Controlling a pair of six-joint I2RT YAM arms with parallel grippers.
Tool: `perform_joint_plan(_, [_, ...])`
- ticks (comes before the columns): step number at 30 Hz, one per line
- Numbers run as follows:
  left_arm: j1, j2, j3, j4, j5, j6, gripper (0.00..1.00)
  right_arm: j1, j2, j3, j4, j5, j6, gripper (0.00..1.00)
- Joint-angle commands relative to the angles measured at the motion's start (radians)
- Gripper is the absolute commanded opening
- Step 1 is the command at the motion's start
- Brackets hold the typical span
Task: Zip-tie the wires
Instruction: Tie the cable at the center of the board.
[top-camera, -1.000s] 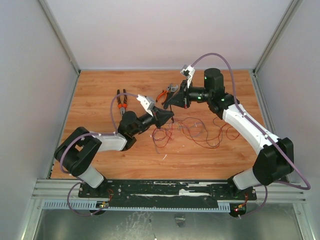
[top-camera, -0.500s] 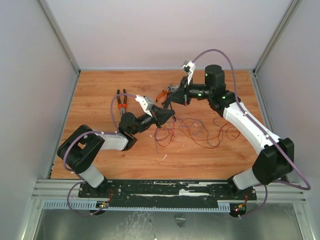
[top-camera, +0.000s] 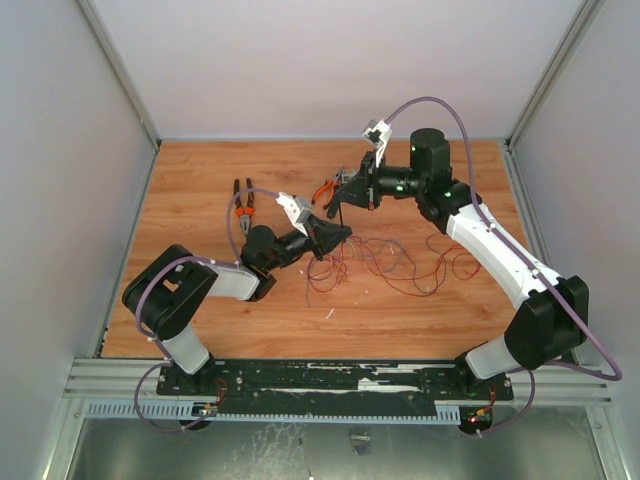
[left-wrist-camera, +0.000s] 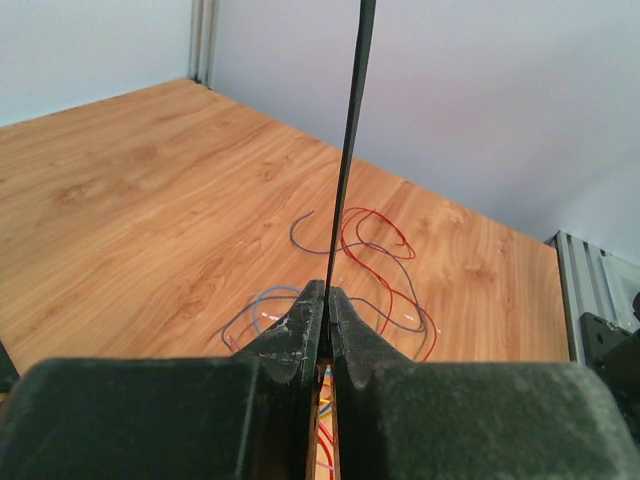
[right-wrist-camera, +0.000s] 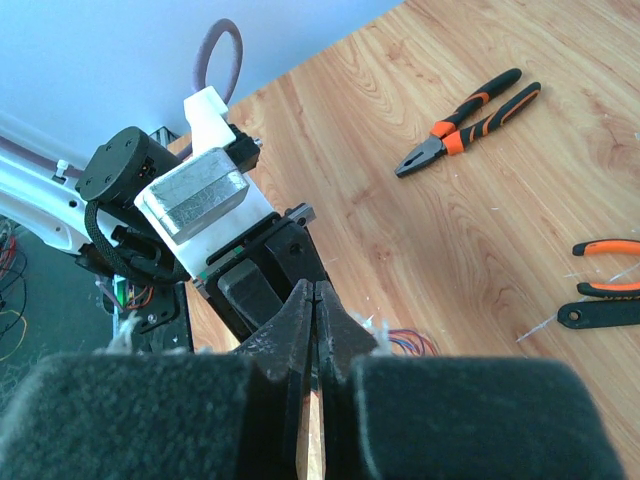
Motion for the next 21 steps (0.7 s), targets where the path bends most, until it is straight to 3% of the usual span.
perform_joint_plan(1, [0.001,0.018,-0.015,0.016,0.022,0.001,0.09,0.006,0.001,0.048,0.042,-0.024,0.014,0.0])
perform_joint_plan(21, [-0.014,0.054,-0.068,0.058,0.019,0.004,0.08,0.008,0.045,0.228,0.011,-0.034,0.035,0.0])
